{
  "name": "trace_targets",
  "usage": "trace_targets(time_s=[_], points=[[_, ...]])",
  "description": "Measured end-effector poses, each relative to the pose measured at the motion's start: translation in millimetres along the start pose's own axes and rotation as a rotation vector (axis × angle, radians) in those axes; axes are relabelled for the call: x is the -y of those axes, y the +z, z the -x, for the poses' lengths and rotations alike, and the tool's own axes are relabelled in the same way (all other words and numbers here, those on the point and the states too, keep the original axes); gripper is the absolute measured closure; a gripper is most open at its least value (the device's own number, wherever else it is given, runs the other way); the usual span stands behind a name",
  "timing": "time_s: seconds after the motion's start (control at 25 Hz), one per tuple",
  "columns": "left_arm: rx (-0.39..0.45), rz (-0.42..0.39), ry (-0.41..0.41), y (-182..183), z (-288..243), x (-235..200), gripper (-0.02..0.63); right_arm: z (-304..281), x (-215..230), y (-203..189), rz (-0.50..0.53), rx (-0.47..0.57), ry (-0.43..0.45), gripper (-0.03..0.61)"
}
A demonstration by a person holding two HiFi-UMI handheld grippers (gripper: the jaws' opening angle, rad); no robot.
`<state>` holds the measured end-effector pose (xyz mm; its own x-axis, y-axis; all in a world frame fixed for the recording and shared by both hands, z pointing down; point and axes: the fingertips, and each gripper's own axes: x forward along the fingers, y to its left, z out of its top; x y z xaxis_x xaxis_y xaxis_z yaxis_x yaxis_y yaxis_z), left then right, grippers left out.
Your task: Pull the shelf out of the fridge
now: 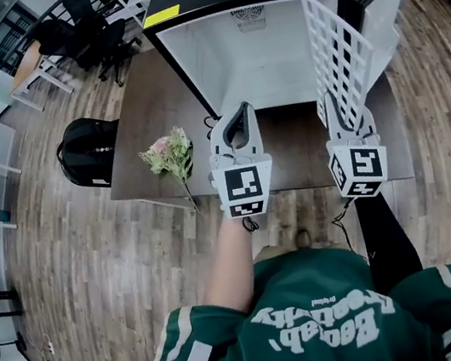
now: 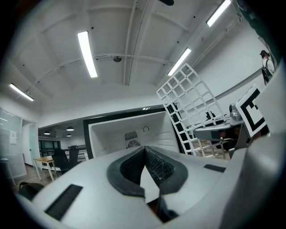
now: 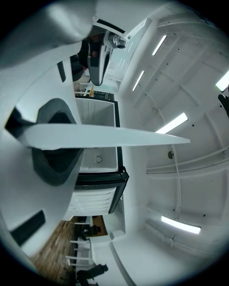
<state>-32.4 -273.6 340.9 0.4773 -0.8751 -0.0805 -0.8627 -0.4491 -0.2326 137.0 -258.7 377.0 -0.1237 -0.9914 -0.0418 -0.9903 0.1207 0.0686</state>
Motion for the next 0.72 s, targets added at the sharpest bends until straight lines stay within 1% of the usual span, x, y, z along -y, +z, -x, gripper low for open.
trace_targets(time_s=[0.2, 0.36, 0.72], points=[[0.003, 0.002, 0.005, 0.6, -0.9, 1.6, 0.598, -0.8, 0.8, -1.7, -0.015, -0.002, 0.011, 0.526], [0.032, 0.003, 0.012, 6.1, -1.4, 0.7, 0.598, -2.7, -0.4, -6.6, -0.011, -0.011, 0.018, 0.526], [0.020, -0.005, 0.015, 7.8, 0.5, 6.8, 0.598, 0.0, -0.3, -4.3, 0.000, -0.012, 0.034, 0.526]])
